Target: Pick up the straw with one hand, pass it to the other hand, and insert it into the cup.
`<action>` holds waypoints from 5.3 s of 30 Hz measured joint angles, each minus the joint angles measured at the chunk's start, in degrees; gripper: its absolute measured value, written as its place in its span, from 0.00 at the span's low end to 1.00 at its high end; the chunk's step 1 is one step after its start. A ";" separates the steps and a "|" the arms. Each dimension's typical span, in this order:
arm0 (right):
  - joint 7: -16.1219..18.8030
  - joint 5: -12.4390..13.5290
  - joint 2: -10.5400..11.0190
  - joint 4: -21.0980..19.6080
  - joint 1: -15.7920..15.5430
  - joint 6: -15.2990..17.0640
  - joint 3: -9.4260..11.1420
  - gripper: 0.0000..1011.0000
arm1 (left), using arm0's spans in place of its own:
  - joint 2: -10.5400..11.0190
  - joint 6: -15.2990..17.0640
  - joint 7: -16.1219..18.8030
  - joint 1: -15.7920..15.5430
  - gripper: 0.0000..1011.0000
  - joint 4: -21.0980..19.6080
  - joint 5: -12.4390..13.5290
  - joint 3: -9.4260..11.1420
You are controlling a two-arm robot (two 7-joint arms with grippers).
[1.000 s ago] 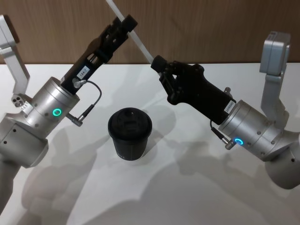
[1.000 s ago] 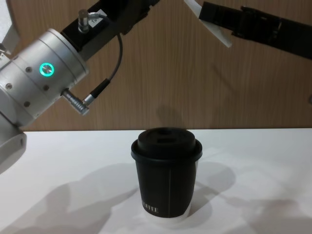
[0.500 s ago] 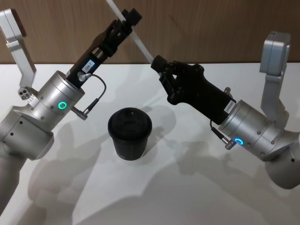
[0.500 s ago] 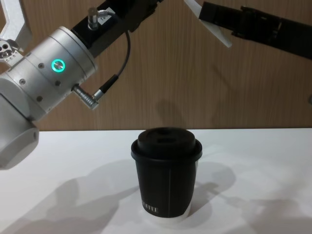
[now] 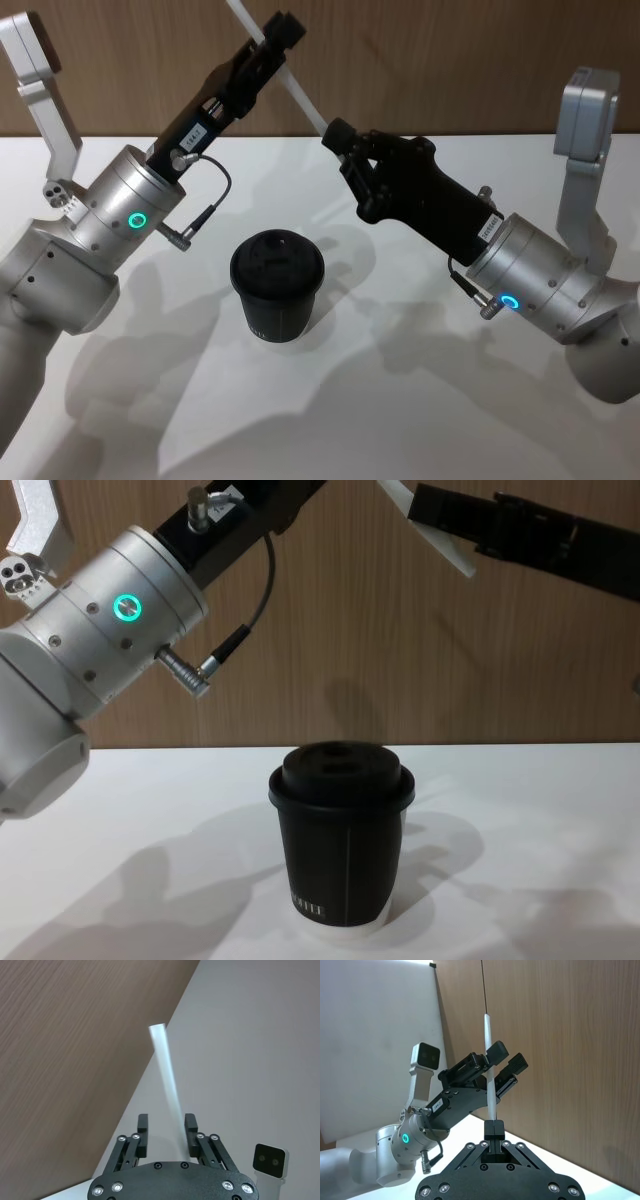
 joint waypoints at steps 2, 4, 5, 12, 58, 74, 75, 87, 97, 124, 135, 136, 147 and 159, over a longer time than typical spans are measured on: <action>0.00 0.00 0.00 0.00 0.00 0.00 0.00 0.00 | 0.06 -0.07 -0.06 -0.04 0.42 0.01 -0.07 0.07; 0.00 0.00 0.00 0.00 0.00 0.00 0.00 0.00 | 0.18 -0.14 -0.11 -0.08 0.36 0.01 -0.15 0.19; 0.00 0.00 0.00 0.00 0.00 0.00 0.00 0.00 | 0.23 -0.16 -0.11 -0.10 0.33 0.01 -0.17 0.23; 0.00 0.00 0.00 0.00 0.00 0.00 0.00 0.00 | 0.61 -0.39 -0.04 -0.17 0.13 -0.14 -0.29 0.49; 0.01 0.00 0.00 0.00 0.00 0.00 0.00 0.92 | 7.69 -4.39 7.98 0.74 0.00 -6.38 6.31 1.64; 0.00 0.00 0.00 0.00 0.00 0.00 0.00 0.99 | 12.26 -3.40 12.74 1.01 0.00 -10.20 13.59 2.67; 0.00 0.00 0.00 0.00 0.00 0.00 0.00 0.99 | 12.43 -3.12 12.99 1.08 0.00 -10.30 13.87 2.71; 0.00 0.00 0.00 0.00 0.00 0.00 0.00 0.99 | 12.98 -1.62 13.31 1.84 0.00 -10.09 14.30 2.79; 0.00 0.00 0.00 0.00 0.00 0.00 0.00 0.99 | 13.46 -1.24 13.27 2.49 0.00 -10.08 14.65 2.88; 0.00 0.00 0.00 0.00 0.00 0.00 0.00 0.99 | 13.54 -0.68 12.83 2.62 0.00 -9.18 15.76 3.17; 0.00 0.00 0.00 0.00 0.00 0.00 0.00 0.99 | 12.50 -0.67 12.12 1.80 0.00 -7.04 15.58 3.44; 0.00 0.00 0.00 0.00 0.00 0.00 0.00 0.99 | 12.50 -0.67 12.12 1.80 0.00 -7.04 15.58 3.44; 0.00 0.00 0.00 0.00 0.00 0.00 0.00 0.99 | 11.68 -0.62 11.27 0.80 0.00 -5.20 15.36 3.94; 0.00 0.00 0.00 0.00 0.00 0.00 0.00 0.99 | 11.67 0.25 10.65 -0.06 0.00 -4.54 15.49 4.94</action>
